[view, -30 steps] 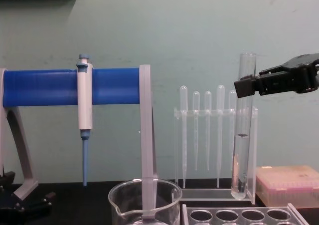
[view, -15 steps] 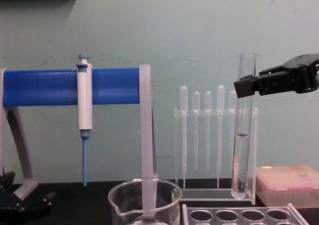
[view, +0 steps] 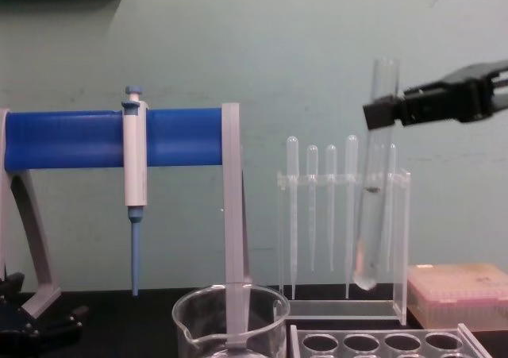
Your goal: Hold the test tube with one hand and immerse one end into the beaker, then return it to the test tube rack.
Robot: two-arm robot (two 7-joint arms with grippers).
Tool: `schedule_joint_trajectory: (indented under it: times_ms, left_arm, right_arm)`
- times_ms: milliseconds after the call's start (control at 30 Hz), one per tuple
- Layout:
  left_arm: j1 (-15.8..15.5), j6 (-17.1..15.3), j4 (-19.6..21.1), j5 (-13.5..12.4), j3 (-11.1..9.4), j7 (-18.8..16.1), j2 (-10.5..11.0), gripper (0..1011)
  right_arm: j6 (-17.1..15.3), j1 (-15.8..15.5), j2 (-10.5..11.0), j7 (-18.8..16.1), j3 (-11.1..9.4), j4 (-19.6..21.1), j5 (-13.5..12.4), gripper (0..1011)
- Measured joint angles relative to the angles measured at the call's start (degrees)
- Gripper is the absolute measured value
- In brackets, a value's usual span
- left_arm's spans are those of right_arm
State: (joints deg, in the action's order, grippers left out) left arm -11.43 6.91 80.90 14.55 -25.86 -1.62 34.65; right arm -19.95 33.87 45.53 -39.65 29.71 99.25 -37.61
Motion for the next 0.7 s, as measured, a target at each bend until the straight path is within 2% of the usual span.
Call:
schedule_joint_trajectory:
  times_ms: [200, 267, 400, 700]
  left_arm:
    - [0.00, 0.00, 0.00, 0.00, 0.00, 0.00, 0.00, 1000]
    - [0.00, 0.00, 0.00, 0.00, 0.00, 0.00, 0.00, 1000]
    - [0.00, 0.00, 0.00, 0.00, 0.00, 0.00, 0.00, 1000]
    - [0.00, 0.00, 0.00, 0.00, 0.00, 0.00, 0.00, 1000]
  right_arm:
    - [0.01, 2.90, -2.25, -0.11, 1.64, -0.84, -0.70, 239]
    - [0.13, 4.63, -4.05, -0.62, 2.98, -1.78, -0.85, 239]
    - [0.45, 6.62, -6.25, -1.33, 4.92, -3.33, -0.78, 239]
    - [1.63, 9.05, -9.63, -1.87, 8.62, -6.15, -0.36, 239]
